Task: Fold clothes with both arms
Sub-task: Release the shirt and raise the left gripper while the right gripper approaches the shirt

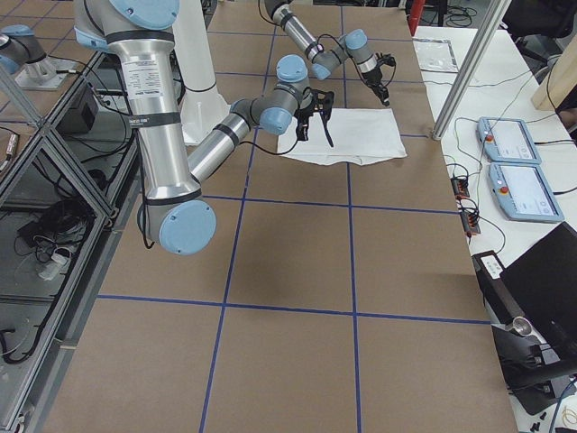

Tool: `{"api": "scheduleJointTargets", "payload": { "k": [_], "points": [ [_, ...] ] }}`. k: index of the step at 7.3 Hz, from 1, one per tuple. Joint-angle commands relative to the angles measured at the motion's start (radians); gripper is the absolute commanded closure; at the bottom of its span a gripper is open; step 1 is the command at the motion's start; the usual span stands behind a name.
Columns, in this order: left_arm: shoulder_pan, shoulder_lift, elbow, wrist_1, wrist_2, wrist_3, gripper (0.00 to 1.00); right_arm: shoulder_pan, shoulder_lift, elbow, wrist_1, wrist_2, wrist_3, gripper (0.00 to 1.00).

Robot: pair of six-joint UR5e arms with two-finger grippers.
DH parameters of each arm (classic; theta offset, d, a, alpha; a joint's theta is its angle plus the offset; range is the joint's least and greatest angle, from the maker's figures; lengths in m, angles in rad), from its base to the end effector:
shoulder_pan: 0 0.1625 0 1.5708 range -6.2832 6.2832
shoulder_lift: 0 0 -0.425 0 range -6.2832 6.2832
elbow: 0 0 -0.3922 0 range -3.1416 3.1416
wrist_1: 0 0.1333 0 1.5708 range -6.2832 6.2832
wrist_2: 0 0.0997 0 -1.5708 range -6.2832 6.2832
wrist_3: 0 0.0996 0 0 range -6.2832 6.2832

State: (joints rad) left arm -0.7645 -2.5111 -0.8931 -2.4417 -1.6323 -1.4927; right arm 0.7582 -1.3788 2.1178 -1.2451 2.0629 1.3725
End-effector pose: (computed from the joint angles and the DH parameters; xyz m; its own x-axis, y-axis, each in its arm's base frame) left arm 0.5286 -0.6831 0.2630 0.3555 -0.2330 -0.9052 0.6249 0.7795 0.0447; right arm -0.3009 -0.4037 0.2709 0.4054 0.1448 0.9026 -0.2306 0.9716 -0.0522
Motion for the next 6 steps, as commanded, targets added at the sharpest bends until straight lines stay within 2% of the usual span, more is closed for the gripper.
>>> {"api": "scheduleJointTargets", "payload": {
  "k": [1, 2, 3, 4, 6],
  "points": [
    [-0.021, 0.0, -0.006, 0.001, -0.001, 0.055, 0.0, -0.002, 0.053, -0.066, -0.011, -0.01, -0.01, 0.0],
    [-0.059, 0.012, -0.032, 0.012, -0.076, 0.104, 0.0, -0.005, 0.093, -0.123, -0.013, -0.023, -0.015, 0.0],
    [-0.087, 0.093, -0.14, 0.033, -0.181, 0.126, 0.0, -0.007, 0.149, -0.2, -0.013, -0.035, -0.016, 0.0],
    [-0.111, 0.209, -0.32, 0.093, -0.248, 0.173, 0.0, -0.008, 0.202, -0.282, -0.013, -0.065, -0.057, 0.0],
    [-0.122, 0.406, -0.704, 0.322, -0.3, 0.279, 0.0, -0.008, 0.318, -0.468, -0.013, -0.11, -0.152, 0.0]
  ]
}}
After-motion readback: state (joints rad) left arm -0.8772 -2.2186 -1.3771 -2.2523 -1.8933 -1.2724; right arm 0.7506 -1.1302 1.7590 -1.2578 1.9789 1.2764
